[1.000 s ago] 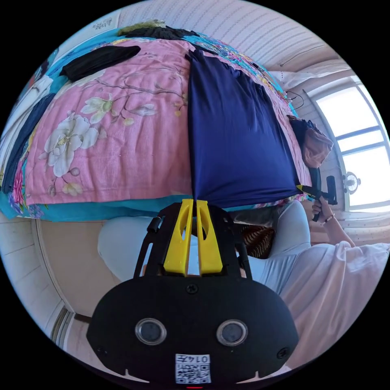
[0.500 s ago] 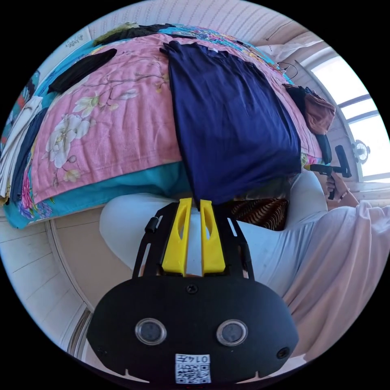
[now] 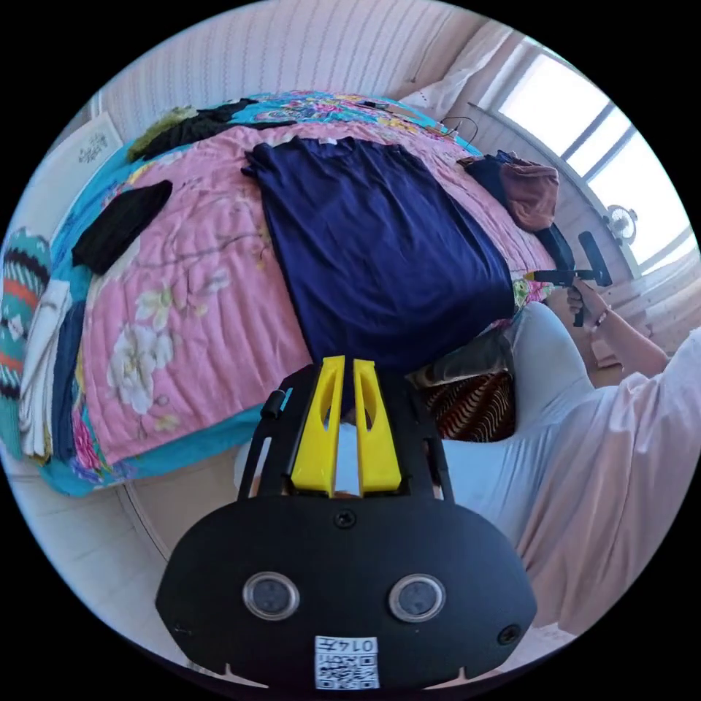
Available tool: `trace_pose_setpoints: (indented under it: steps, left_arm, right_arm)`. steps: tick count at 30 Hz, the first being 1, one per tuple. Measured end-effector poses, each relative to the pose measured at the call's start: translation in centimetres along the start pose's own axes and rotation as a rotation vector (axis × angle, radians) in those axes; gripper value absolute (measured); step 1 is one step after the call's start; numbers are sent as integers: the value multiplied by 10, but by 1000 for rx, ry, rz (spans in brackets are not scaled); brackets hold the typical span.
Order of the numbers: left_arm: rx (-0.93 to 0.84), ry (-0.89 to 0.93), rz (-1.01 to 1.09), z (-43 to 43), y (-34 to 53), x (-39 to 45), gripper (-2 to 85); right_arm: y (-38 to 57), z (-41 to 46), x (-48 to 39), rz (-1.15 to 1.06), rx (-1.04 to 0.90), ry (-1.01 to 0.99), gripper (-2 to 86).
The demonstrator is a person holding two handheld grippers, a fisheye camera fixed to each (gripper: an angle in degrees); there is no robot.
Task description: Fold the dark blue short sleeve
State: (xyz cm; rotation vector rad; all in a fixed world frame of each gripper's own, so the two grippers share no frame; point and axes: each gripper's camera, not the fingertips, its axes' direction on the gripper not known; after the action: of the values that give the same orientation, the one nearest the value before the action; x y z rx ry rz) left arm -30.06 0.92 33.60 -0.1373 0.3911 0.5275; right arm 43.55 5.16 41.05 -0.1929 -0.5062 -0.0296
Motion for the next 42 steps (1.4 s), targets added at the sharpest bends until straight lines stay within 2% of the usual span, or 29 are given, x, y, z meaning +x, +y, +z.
trace_pose_setpoints:
  steps: [5, 8, 10, 14, 17, 19, 22, 27, 33, 35, 37, 39, 42]
  left_arm:
    - [87, 110, 93, 36, -105, -2, 3]
    - [129, 158, 171, 58, -181, -2, 0]
    - [147, 182, 218, 76, -236, 0, -3]
    - [124, 203, 267, 100, -304, 9, -6]
    - [73, 224, 276, 115, -349, 17, -8]
    - [36, 261, 278, 122, -377, 24, -9]
    - [-5, 271, 301, 137, -412, 34, -9]
    - [-9, 280, 339, 174, -489, 57, -5]
    - [57, 237, 396, 233, -612, 121, 35]
    - [29, 230, 398, 263, -644, 140, 58]
    - [-108, 210, 430, 315, -673, 164, 71]
    - [-192, 204, 461, 344, -682, 177, 61]
    - [-164, 184, 488, 347, -692, 183, 10]
  right_arm:
    - [-78, 11, 10, -4, 136, -9, 64]
    - [-157, 24, 25, 10, 189, -22, 90]
    - [-217, 38, 50, 95, 237, -73, 107]
    - [-270, 67, 88, 269, 254, -178, 103]
    - [-265, 79, 108, 338, 291, -339, 30]
    - [-240, 66, 117, 401, 375, -298, 12]
    - [-208, 47, 129, 469, 434, -216, 5]
    - [-184, 44, 157, 576, 391, -106, 6]
    - [-176, 55, 174, 543, 355, -222, 15]
    - [-177, 62, 176, 529, 323, -232, 17]
    - [-178, 72, 179, 516, 294, -254, 18]
    - [-177, 77, 181, 515, 293, -275, 19]
    - [-173, 82, 186, 526, 309, -301, 20]
